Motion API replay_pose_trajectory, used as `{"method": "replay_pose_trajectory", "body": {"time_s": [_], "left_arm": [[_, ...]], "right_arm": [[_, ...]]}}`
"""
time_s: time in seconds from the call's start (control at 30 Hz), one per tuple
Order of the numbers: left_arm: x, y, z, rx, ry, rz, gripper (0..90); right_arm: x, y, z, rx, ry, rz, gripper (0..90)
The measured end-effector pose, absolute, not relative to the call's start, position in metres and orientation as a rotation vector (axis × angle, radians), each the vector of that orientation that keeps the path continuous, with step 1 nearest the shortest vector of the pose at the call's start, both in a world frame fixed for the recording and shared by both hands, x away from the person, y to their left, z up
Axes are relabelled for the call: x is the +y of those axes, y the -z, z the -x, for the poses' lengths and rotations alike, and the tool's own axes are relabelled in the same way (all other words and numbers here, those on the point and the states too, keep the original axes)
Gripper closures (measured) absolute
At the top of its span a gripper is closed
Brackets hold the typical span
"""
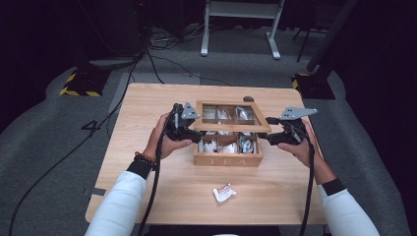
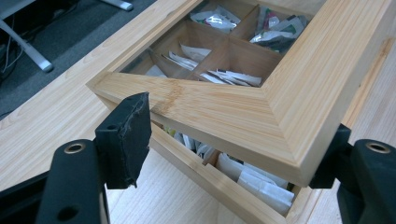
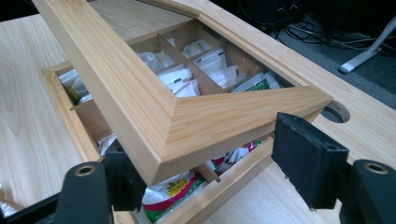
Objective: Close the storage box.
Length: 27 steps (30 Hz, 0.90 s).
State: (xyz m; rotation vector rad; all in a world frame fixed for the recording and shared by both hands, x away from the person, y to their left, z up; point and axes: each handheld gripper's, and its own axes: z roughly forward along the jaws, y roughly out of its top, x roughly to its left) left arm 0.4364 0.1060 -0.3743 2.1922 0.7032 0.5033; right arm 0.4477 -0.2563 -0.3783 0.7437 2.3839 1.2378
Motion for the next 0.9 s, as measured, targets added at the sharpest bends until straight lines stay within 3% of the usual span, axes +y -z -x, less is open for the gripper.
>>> {"method": "replay_pose_trajectory", "body": {"time_s": [0.9], "left_arm": [[0.106, 0.395, -0.425, 0.689, -0.478, -2.239, 23.7]], "right_arm": [[-0.257, 0.394, -0.433, 2.439, -1.227, -0.728, 25.0]]}}
